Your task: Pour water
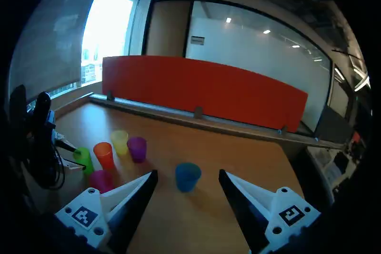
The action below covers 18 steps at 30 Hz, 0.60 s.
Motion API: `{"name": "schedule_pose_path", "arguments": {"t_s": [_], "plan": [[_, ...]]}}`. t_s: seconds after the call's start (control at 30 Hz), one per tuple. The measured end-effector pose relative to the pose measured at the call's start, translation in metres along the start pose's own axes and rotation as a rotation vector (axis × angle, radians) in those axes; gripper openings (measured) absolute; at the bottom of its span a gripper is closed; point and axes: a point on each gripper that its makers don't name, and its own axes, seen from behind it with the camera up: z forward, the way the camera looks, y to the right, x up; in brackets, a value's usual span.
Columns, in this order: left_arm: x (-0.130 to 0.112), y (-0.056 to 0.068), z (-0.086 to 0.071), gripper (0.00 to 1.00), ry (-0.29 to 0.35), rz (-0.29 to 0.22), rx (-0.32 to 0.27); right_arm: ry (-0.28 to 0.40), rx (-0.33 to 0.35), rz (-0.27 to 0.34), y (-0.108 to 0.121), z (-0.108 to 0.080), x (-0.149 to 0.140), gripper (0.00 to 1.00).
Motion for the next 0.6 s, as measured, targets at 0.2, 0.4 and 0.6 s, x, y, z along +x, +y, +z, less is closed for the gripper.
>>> {"name": "schedule_pose_path", "arguments": {"t_s": [0.2,0.4,0.6], "plan": [[0.0002,-0.0003,0.0038,0.92,0.000,-0.012,0.000,0.000,0.001,0.002,0.0007,-0.0007,-0.0015,1.00],[-0.0003,-0.0007,0.0071,0.92,-0.007,-0.005,0.005,-0.002,0.004,-0.002,0.0015,0.0005,-0.0022,1.00],[-0.0004,-0.0013,0.0083,0.89,-0.009,0.004,0.016,-0.001,0.005,0.002,0.0031,0.0030,-0.0024,1.00]]}}
